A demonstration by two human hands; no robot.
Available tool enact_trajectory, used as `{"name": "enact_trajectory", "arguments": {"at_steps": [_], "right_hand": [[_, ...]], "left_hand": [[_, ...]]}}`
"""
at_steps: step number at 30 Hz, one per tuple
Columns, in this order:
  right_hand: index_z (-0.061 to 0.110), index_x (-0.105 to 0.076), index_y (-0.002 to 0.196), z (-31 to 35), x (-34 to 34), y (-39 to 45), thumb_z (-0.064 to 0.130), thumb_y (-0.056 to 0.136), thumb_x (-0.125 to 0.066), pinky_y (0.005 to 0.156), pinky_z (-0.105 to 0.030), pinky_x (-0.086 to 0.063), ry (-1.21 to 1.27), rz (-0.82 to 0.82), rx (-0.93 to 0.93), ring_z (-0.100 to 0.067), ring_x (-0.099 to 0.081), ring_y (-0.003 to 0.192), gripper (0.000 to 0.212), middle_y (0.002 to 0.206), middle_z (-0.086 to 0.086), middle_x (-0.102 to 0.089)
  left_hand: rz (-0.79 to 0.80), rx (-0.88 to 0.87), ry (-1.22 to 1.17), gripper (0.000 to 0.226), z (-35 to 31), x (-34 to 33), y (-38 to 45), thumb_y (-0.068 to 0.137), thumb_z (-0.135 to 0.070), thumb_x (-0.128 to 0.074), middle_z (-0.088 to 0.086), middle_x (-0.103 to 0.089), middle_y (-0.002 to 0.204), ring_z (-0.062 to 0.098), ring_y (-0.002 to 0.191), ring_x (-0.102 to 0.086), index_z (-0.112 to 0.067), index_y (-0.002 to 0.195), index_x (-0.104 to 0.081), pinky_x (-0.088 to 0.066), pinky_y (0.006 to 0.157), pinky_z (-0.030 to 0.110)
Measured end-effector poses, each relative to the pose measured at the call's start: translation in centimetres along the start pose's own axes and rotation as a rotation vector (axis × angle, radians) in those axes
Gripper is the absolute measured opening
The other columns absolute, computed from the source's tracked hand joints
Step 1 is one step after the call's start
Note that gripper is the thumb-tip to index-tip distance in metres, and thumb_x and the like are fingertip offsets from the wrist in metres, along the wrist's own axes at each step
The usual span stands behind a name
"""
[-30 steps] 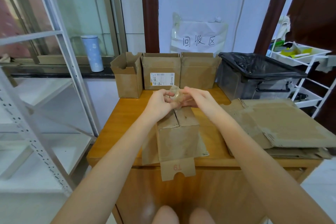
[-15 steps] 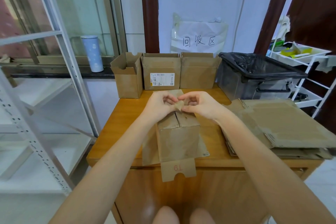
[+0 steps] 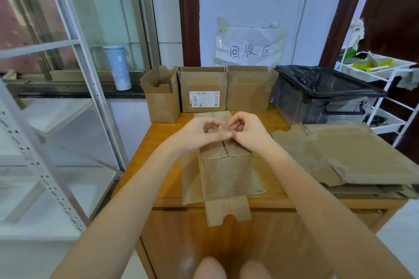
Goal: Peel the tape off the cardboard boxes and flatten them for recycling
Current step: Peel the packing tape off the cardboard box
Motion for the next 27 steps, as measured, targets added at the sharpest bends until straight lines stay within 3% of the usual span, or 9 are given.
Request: {"name": "enact_trajectory", "arguments": {"at_steps": [3,5,9,11,13,15,19,24,27], "right_hand": [[0.016,-0.055,0.081,-0.4,-0.2,-0.5,0.017,0.082,-0.07,0.055,-0.012,-0.036,-0.065,-0.041,0.037,-0.003,-0.043,0.061,0.015,0.07,0.007,-0.052],[0.017,-0.053,0.085,-0.6,-0.1,-0.6,0.016,0.083,-0.07,0.059,-0.012,-0.039,-0.014,-0.007,0.044,-0.003,-0.048,0.065,0.017,0.077,0.007,-0.054],[0.014,-0.057,0.119,-0.7,-0.2,-0.9,0.018,0.086,-0.07,0.083,-0.015,-0.048,0.032,0.213,0.084,-0.007,-0.061,0.093,0.035,0.112,0.004,-0.06],[0.017,-0.06,0.121,-0.3,-0.5,-1.3,0.03,0.087,-0.068,0.091,-0.019,-0.046,-0.066,0.306,0.17,-0.004,-0.059,0.1,0.037,0.112,0.008,-0.064],[0.027,-0.058,0.126,-1.1,-0.6,-1.6,0.057,0.078,-0.066,0.109,-0.031,-0.035,-0.177,0.348,0.163,-0.011,-0.045,0.127,0.057,0.131,0.012,-0.056],[0.032,-0.052,0.131,-1.7,-0.4,-2.1,0.061,0.071,-0.066,0.118,-0.035,-0.014,-0.199,0.374,0.06,-0.01,-0.013,0.145,0.068,0.15,0.014,-0.035],[0.023,-0.046,0.138,-1.0,-0.3,-2.3,0.043,0.078,-0.073,0.111,-0.022,-0.021,-0.181,0.426,0.039,-0.007,-0.026,0.141,0.069,0.148,0.009,-0.038],[0.026,-0.04,0.142,0.2,0.7,-1.9,0.062,0.071,-0.07,0.105,-0.031,-0.028,-0.501,0.36,0.08,-0.013,-0.038,0.129,0.085,0.14,0.01,-0.047],[0.023,-0.043,0.14,0.1,0.7,-1.1,0.064,0.07,-0.069,0.104,-0.031,-0.035,-0.463,0.365,0.044,-0.013,-0.044,0.124,0.085,0.133,0.008,-0.054]], "left_hand": [[-0.082,-0.046,0.085,0.024,-0.4,-0.2,0.4,0.089,-0.038,-0.063,0.004,-0.065,0.107,0.015,0.097,-0.059,-0.022,0.107,-0.064,-0.047,0.09,0.03],[-0.053,-0.065,0.11,0.011,-0.6,-0.2,0.4,0.091,-0.03,-0.062,0.004,-0.064,0.099,0.012,0.087,-0.058,-0.024,0.1,-0.061,-0.046,0.084,0.027],[-0.022,-0.096,-0.001,0.01,-1.1,0.1,-0.1,0.088,-0.012,-0.066,-0.001,-0.063,0.087,0.008,0.081,-0.058,-0.021,0.092,-0.063,-0.048,0.079,0.019],[-0.05,-0.08,-0.074,0.009,-1.0,0.2,-0.1,0.089,-0.008,-0.064,-0.005,-0.064,0.087,-0.001,0.079,-0.06,-0.016,0.094,-0.064,-0.047,0.072,0.01],[-0.122,-0.024,-0.174,0.007,-0.6,0.4,0.1,0.092,-0.01,-0.061,-0.006,-0.065,0.088,-0.004,0.077,-0.06,-0.016,0.095,-0.064,-0.046,0.065,0.012],[-0.247,0.059,-0.275,0.005,0.2,1.2,0.2,0.094,-0.017,-0.059,-0.004,-0.065,0.096,0.006,0.086,-0.058,-0.02,0.096,-0.062,-0.046,0.069,0.021],[-0.289,-0.01,-0.161,0.009,-0.4,1.9,0.4,0.097,-0.023,-0.053,-0.003,-0.063,0.084,0.009,0.07,-0.054,-0.026,0.089,-0.053,-0.045,0.063,0.023],[-0.287,-0.046,-0.099,0.007,-1.1,1.8,0.8,0.1,-0.018,-0.046,0.006,-0.065,0.073,0.007,0.061,-0.063,-0.02,0.093,-0.045,-0.051,0.052,0.02],[-0.238,-0.055,-0.086,0.002,-1.4,1.6,1.3,0.099,-0.011,-0.048,0.008,-0.061,0.07,0.015,0.06,-0.061,-0.013,0.099,-0.048,-0.053,0.053,0.021]]}}
Point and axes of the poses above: each hand's wrist, its own y-axis towards the middle knuckle, its own x-axis out of the back of the hand, z = x × y, the point moved 7 cm from there along y, towards the middle knuckle
